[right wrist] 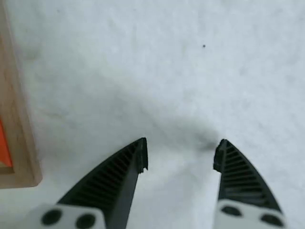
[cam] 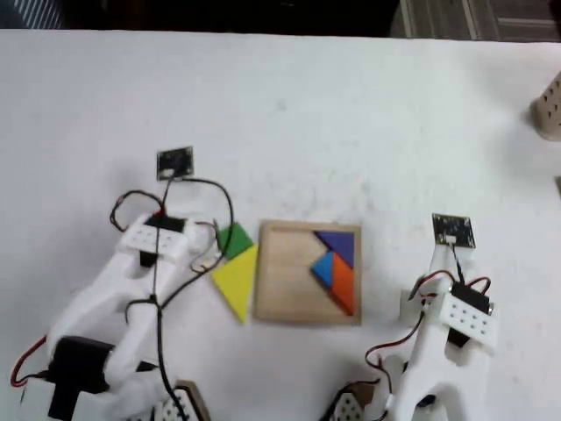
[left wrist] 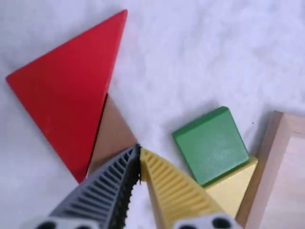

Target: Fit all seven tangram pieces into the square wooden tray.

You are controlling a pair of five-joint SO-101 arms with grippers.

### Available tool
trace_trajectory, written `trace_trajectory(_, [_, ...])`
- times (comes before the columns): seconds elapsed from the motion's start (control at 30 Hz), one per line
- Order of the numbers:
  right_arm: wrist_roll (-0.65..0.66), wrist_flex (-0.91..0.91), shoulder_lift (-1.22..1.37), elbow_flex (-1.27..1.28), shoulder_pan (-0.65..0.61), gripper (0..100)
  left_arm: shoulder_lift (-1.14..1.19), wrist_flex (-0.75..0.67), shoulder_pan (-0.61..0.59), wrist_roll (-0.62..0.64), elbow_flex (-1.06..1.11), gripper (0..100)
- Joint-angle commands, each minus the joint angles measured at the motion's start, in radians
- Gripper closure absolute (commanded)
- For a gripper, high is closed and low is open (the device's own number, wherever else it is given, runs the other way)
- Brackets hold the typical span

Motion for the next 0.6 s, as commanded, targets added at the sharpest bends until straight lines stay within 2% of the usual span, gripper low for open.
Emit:
trace_trajectory(0.0, [0.008,-0.015,-0.025,-0.003,-0.008,77.2,-0.061,0.075,0.053,-0.009,-0.097,97])
trace_trajectory(0.07, [0.008,-0.015,-0.025,-0.003,-0.008,77.2,-0.085,0.124,0.068,-0.005,-0.124,94])
trace_trajectory(0.17, [0.008,-0.015,-0.025,-0.003,-0.008,77.2,-0.108,0.169,0.097,0.011,-0.149,79])
trace_trajectory(0.23, [0.008,-0.015,-0.025,-0.003,-0.008,77.2,-0.108,0.172,0.117,0.072,-0.147,69])
trace_trajectory(0.3, [0.008,-0.015,-0.025,-0.003,-0.008,77.2,-0.107,0.170,0.124,0.137,-0.147,64])
trace_trajectory(0.37, [0.008,-0.015,-0.025,-0.003,-0.008,77.2,-0.105,0.170,0.117,0.180,-0.149,63])
trace_trajectory(0.57, [0.008,-0.015,-0.025,-0.003,-0.008,77.2,0.028,0.140,0.117,0.190,-0.180,63])
